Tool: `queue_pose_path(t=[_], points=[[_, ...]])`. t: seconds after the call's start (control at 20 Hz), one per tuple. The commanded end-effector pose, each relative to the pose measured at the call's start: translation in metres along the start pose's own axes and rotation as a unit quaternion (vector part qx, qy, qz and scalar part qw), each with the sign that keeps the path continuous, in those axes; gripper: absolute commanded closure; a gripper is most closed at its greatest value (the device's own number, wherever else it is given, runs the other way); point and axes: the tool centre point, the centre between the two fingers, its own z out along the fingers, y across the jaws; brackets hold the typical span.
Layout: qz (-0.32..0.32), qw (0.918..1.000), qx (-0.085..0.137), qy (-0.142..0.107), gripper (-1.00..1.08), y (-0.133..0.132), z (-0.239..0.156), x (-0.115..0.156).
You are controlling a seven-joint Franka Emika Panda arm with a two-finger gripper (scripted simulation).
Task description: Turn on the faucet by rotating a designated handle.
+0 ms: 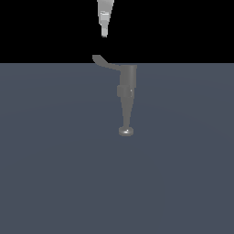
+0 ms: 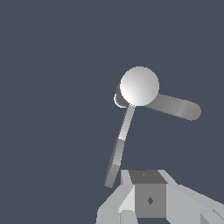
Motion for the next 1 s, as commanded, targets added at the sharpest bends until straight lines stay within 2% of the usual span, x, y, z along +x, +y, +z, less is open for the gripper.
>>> queue_pose_path(t=[0.0, 0.45, 0.95], points=[[0.032, 0.9995, -0.001, 0.004, 1.08, -0.011, 0.012, -0.001], [0.124, 0.9922, -0.002, 0.018, 1.08, -0.041, 0.050, -0.003], [0.166, 0.9858, -0.001, 0.026, 1.08, -0.055, 0.069, -0.005]])
